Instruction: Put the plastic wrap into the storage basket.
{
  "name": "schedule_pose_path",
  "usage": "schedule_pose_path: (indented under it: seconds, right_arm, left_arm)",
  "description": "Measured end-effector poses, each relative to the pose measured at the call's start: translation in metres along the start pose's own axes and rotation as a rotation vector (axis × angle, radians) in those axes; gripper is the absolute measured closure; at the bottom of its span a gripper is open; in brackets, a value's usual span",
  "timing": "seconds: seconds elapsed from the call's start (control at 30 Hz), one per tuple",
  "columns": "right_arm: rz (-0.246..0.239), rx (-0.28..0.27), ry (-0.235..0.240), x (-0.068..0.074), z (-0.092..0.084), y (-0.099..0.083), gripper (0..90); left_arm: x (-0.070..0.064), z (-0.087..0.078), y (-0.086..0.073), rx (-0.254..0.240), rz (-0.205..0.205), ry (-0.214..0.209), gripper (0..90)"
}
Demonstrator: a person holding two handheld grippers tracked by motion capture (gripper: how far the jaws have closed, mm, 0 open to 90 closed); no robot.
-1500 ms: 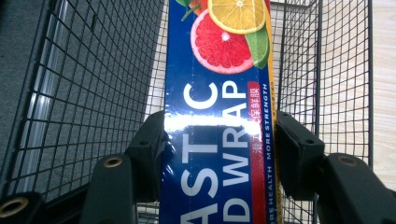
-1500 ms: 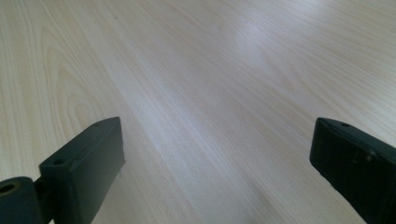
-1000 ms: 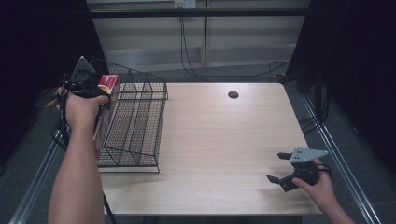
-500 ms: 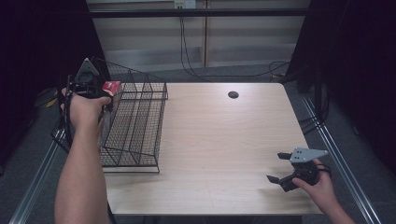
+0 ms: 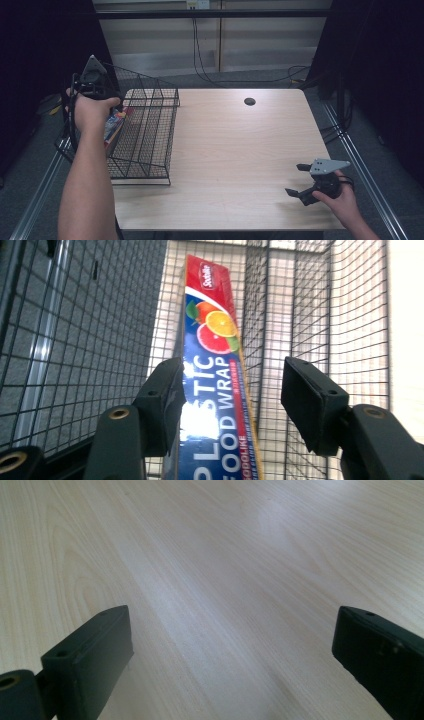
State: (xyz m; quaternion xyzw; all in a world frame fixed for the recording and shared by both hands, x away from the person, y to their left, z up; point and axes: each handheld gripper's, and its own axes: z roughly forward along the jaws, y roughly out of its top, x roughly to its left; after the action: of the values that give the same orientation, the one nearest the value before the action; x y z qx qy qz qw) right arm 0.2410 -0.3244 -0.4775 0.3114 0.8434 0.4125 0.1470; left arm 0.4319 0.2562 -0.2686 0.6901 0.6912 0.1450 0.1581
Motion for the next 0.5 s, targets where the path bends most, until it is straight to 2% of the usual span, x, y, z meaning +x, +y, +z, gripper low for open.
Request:
schedule_pose_path:
  seconds: [0.23, 0.3, 0.5]
  right_arm:
    - [0.0, 0.002, -0.011, 0.0, -0.001, 0.0, 2.7]
    - [0.0, 0.002, -0.004, 0.0, 0.0, 0.0, 2.7]
    - [-0.002, 0.002, -0.006, 0.0, 0.0, 0.0, 2.7]
  left_arm:
    - [-0.011, -0.006, 0.0, -0.026, 0.008, -0.029, 36.8]
    - [-0.016, -0.008, -0.001, -0.042, 0.019, -0.062, 34.9]
    - [-0.026, -0.008, -0.002, -0.066, 0.045, -0.107, 28.0]
